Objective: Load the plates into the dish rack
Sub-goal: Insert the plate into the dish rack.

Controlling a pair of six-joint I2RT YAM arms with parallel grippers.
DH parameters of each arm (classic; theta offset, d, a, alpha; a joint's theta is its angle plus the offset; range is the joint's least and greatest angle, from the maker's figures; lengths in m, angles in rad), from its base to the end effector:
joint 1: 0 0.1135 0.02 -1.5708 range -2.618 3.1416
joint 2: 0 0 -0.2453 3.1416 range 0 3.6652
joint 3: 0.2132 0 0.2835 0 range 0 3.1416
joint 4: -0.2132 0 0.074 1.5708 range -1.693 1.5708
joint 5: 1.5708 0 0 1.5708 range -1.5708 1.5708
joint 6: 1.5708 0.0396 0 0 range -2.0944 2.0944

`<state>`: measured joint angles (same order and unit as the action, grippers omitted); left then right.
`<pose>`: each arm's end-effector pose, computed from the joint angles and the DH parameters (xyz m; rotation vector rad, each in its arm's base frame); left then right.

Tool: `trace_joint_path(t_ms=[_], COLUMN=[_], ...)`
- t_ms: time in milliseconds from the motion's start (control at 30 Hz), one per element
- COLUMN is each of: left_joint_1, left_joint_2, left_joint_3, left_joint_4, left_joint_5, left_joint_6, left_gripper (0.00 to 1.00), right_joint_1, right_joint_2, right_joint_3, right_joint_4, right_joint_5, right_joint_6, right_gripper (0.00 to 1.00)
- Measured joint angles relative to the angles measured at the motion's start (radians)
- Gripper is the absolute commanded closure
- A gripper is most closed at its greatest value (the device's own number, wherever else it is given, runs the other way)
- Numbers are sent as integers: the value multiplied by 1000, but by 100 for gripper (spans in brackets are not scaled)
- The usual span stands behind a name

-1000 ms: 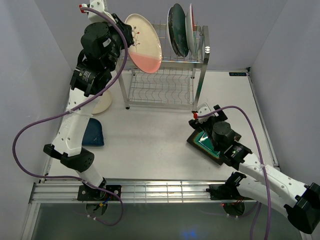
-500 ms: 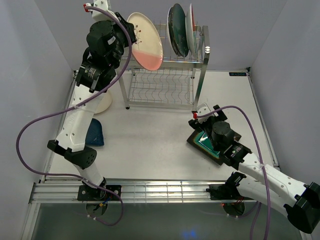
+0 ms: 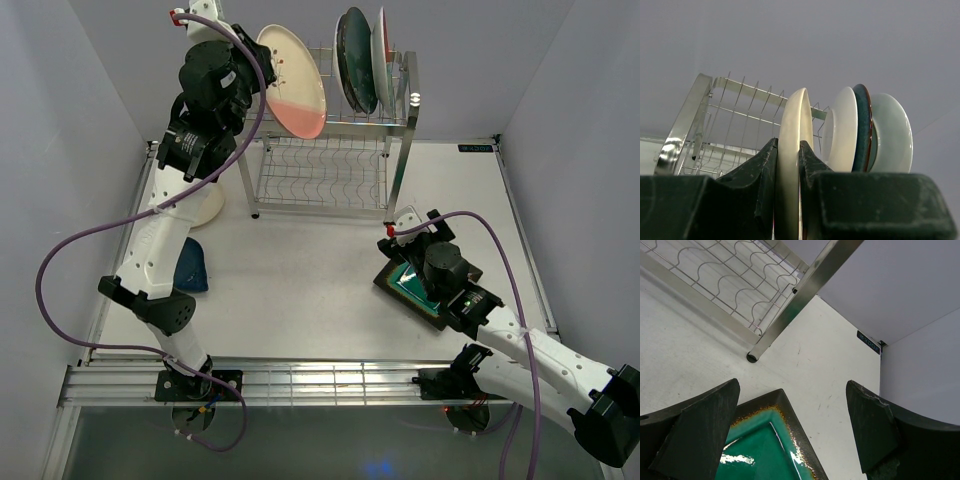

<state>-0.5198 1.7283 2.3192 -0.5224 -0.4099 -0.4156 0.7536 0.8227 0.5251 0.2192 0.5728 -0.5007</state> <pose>0.3248 -0.1677 0.5675 -0.2532 1.5029 -0.4423 0.1916 0.1503 0.2610 -0.5811 1.5378 -0.2785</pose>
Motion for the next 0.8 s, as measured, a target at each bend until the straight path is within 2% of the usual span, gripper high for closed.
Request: trace_joint_path(t_ms=[800], left_joint_1=[-1], left_joint_2=[-27], left_joint_3=[-35], left_joint_4=[60], left_joint_5=[-18], left_joint_6=[-9], left_gripper=[100], right_joint_1=[-2], right_joint_2=[0], right_joint_3=[0], right_joint_4=[0], right_joint_5=[0], right_joint_6=[0], right_gripper=[7])
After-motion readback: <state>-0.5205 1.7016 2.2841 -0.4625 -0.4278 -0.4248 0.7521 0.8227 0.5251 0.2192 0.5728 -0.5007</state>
